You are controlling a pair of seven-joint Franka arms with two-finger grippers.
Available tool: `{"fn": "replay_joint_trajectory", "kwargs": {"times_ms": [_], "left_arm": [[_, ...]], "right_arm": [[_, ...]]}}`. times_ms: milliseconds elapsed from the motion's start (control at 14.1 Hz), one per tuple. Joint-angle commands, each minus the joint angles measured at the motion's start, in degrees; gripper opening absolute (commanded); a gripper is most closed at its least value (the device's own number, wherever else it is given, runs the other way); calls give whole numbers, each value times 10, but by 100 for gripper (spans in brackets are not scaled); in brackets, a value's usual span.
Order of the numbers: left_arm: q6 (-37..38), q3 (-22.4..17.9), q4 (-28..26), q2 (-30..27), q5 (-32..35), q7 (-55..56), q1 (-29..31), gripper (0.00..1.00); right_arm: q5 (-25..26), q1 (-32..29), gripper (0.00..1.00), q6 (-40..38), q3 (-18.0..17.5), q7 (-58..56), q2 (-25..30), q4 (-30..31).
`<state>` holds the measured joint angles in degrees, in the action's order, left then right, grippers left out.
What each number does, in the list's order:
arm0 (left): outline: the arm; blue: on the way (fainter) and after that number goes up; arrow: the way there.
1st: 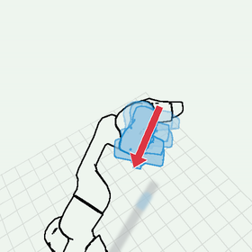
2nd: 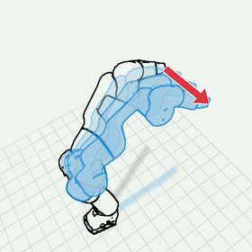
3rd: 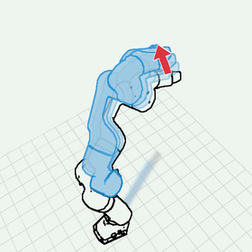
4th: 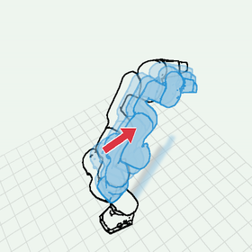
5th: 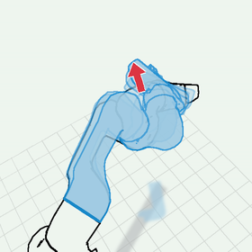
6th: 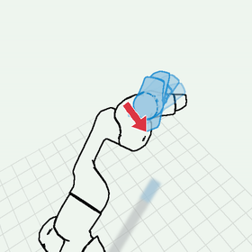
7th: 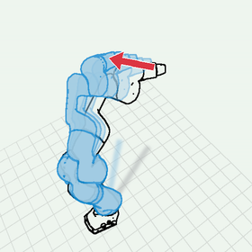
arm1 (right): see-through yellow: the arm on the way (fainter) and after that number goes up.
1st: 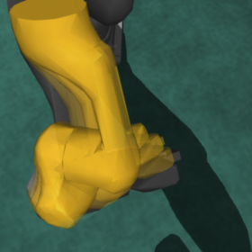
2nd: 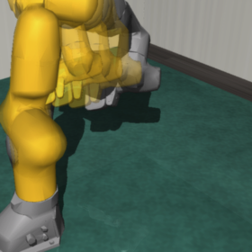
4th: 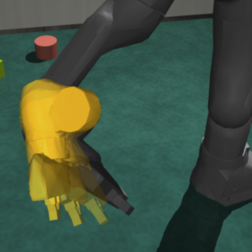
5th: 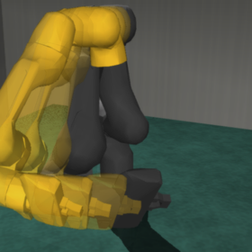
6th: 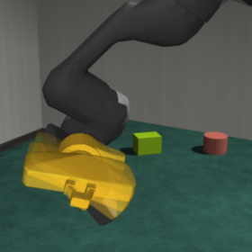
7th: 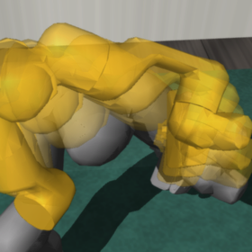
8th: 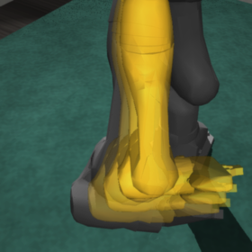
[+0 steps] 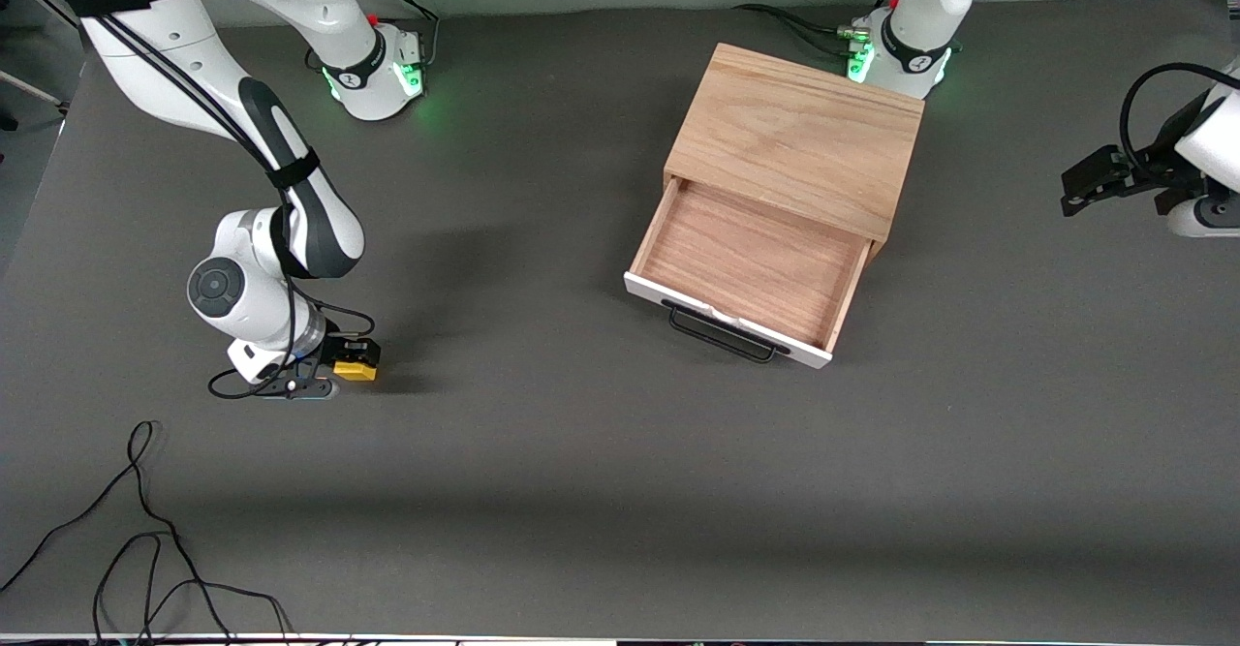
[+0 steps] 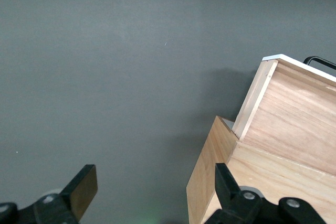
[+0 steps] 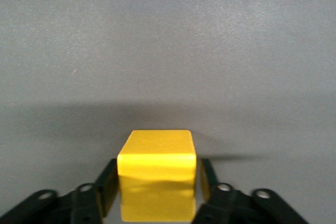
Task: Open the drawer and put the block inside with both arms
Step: 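Carry the yellow cube with the right gripper over the open drawer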
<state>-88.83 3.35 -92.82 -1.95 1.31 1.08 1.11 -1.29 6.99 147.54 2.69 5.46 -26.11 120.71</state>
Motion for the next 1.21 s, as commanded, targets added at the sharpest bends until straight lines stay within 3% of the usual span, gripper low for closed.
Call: {"fn": "replay_joint_trajectory", "kwargs": {"times_ms": [0,142,285,783,925,1139], "left_arm": [[-3,-3,19,18,0,-10,-12,100],[-2,-39,24,26,-1,-16,-48,100],[-2,-47,30,30,-1,-20,-52,100],[1,-46,29,31,1,-22,-48,100],[1,-44,29,30,0,-27,-44,100],[4,-41,29,30,-1,-38,-37,100]], "right_arm": [[-2,13,26,5,1,24,12,3],[-2,19,10,1,-2,41,29,-1],[-2,50,6,-60,-1,75,45,-34],[-6,147,5,-468,-2,237,31,-387],[-48,185,5,-508,-3,296,28,-441],[-57,257,5,-511,-7,419,10,-505]]}}
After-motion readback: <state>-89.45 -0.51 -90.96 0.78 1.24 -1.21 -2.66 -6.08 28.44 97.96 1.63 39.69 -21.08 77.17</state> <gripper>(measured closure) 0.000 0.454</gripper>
